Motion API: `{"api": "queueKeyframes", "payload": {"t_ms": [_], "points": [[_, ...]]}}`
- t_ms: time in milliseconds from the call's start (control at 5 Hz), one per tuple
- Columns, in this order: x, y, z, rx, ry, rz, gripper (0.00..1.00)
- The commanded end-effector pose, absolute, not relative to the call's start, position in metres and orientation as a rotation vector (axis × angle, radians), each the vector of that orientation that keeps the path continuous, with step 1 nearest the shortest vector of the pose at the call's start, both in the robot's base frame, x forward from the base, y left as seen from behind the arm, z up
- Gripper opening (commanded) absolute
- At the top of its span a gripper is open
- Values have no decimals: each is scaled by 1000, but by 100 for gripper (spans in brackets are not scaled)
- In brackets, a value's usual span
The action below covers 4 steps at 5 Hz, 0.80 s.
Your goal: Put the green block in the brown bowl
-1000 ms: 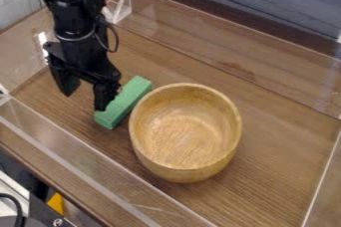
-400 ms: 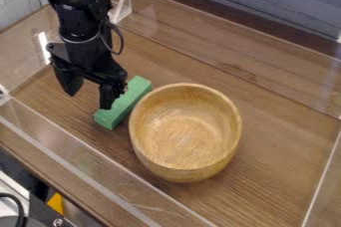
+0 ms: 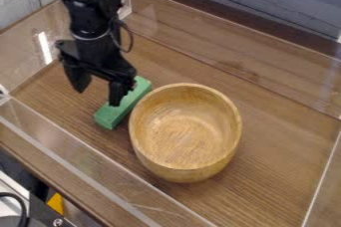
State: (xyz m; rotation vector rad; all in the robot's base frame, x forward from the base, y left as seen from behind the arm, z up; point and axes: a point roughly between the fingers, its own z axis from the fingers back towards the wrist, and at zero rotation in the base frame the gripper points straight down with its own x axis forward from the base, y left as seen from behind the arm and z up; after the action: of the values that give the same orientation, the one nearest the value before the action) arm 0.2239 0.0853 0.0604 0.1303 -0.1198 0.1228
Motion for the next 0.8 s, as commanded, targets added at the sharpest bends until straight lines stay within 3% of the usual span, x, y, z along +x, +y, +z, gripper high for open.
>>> {"api": "queueKeyframes", "payload": {"t_ms": [0, 200, 600], "points": [[243, 89, 66, 152, -160, 166, 100], [253, 90, 63, 159, -163, 219, 100], [244, 82, 49, 154, -190, 102, 100]]}}
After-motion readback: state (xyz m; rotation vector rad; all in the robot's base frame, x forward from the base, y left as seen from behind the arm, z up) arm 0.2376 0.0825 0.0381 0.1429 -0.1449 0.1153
